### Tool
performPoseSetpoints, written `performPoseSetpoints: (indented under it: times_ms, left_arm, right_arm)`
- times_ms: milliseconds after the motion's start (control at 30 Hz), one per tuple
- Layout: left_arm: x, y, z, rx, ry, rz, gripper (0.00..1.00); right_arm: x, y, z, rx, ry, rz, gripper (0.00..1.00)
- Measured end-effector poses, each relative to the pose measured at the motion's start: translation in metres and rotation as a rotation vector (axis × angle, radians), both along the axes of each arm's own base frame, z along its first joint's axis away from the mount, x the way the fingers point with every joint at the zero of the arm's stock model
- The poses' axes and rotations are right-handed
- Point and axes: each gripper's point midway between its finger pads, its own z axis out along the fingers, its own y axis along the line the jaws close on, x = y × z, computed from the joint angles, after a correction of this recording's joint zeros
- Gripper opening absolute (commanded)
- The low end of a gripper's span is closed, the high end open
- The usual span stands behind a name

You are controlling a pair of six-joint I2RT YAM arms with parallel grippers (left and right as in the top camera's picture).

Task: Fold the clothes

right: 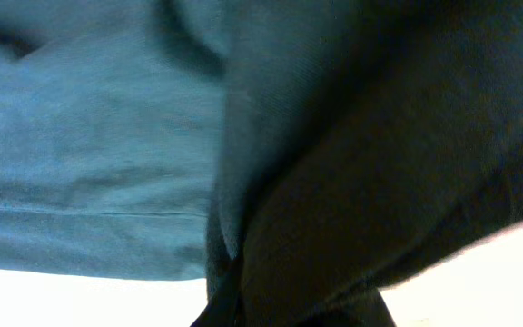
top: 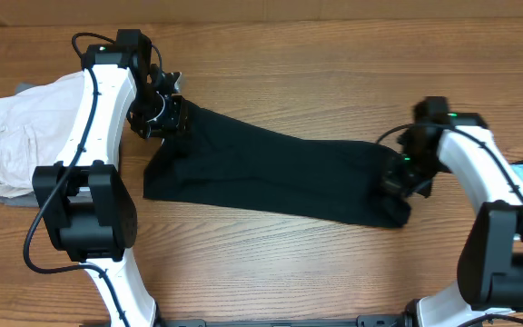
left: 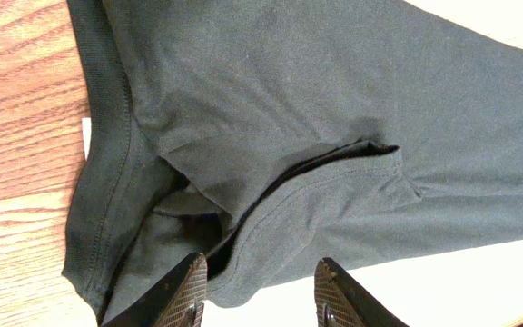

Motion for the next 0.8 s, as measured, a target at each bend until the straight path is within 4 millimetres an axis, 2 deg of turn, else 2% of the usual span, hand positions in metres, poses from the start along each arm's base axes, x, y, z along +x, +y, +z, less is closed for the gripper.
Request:
performPoseSetpoints:
  times_ms: [200,500,800]
  left_arm:
    - [0.0,0.0,0.0,0.0,0.0,0.0,0.43]
    - [0.0,0.0,0.0,0.0,0.0,0.0,0.43]
    - [0.0,0.0,0.0,0.0,0.0,0.0,0.44]
  right_arm:
    - [0.005,0.021,-0.002,-0.035,-0.029,0.046,0.04]
    - [0.029,0.054,0.0,0.006,-0.148,0.1,0.04]
    - [0.028,0.082,0.001,0.035,-0.173,0.166,0.05]
